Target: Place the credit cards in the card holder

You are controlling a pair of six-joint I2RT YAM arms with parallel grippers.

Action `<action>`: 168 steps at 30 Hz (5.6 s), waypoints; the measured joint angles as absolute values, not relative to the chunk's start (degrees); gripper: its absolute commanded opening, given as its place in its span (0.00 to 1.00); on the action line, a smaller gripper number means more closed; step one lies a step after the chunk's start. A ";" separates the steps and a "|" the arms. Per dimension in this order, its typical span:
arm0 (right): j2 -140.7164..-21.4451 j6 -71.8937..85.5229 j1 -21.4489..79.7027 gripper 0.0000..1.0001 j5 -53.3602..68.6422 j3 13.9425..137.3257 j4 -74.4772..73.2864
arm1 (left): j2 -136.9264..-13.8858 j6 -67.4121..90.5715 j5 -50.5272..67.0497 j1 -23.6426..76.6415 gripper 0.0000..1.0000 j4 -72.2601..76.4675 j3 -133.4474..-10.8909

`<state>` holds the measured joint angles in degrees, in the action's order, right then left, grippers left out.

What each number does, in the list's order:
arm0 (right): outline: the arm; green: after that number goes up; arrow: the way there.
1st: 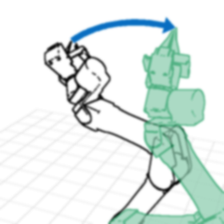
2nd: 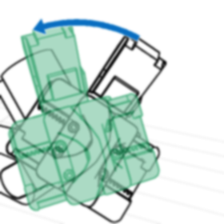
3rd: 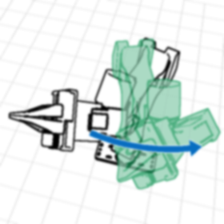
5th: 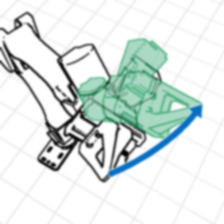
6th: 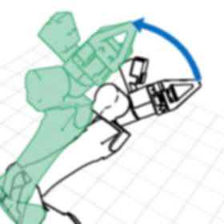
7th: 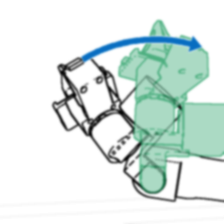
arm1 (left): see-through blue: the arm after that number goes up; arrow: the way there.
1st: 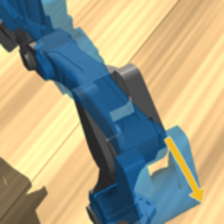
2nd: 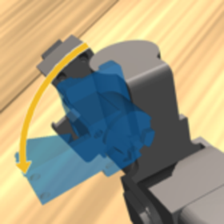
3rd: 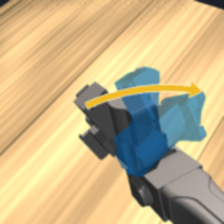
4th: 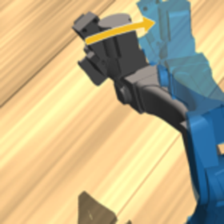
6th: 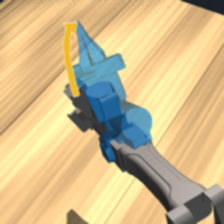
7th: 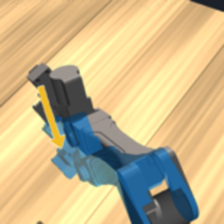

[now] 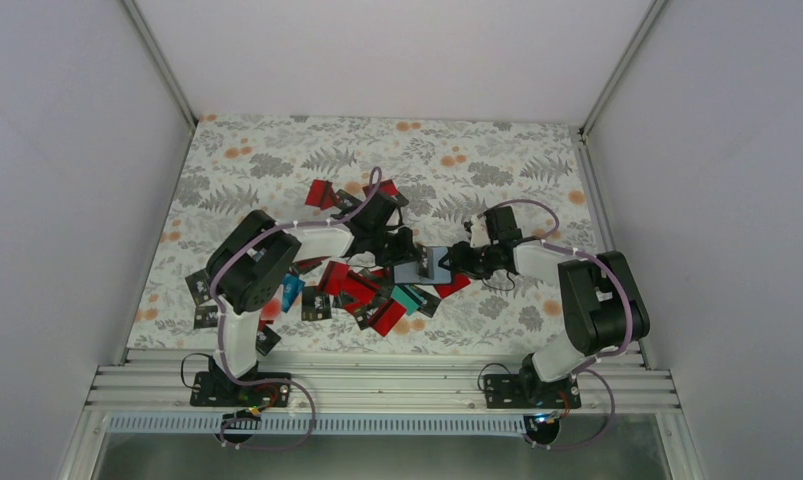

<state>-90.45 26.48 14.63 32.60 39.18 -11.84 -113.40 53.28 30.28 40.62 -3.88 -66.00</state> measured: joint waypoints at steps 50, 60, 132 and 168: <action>-90.28 26.37 14.28 0.38 33.28 39.09 -12.56 | -118.54 54.24 29.12 43.97 0.26 -5.72 -71.46; -89.86 26.37 14.24 0.38 33.67 39.09 -13.85 | -118.54 52.34 25.67 45.39 0.48 -13.10 -76.23; -96.79 24.88 13.78 0.36 39.20 45.60 -16.40 | -115.94 36.51 11.20 49.04 0.02 -21.63 -75.29; -93.30 25.08 14.13 0.38 46.13 45.01 -16.05 | -116.01 36.67 12.16 48.99 0.02 -18.96 -74.32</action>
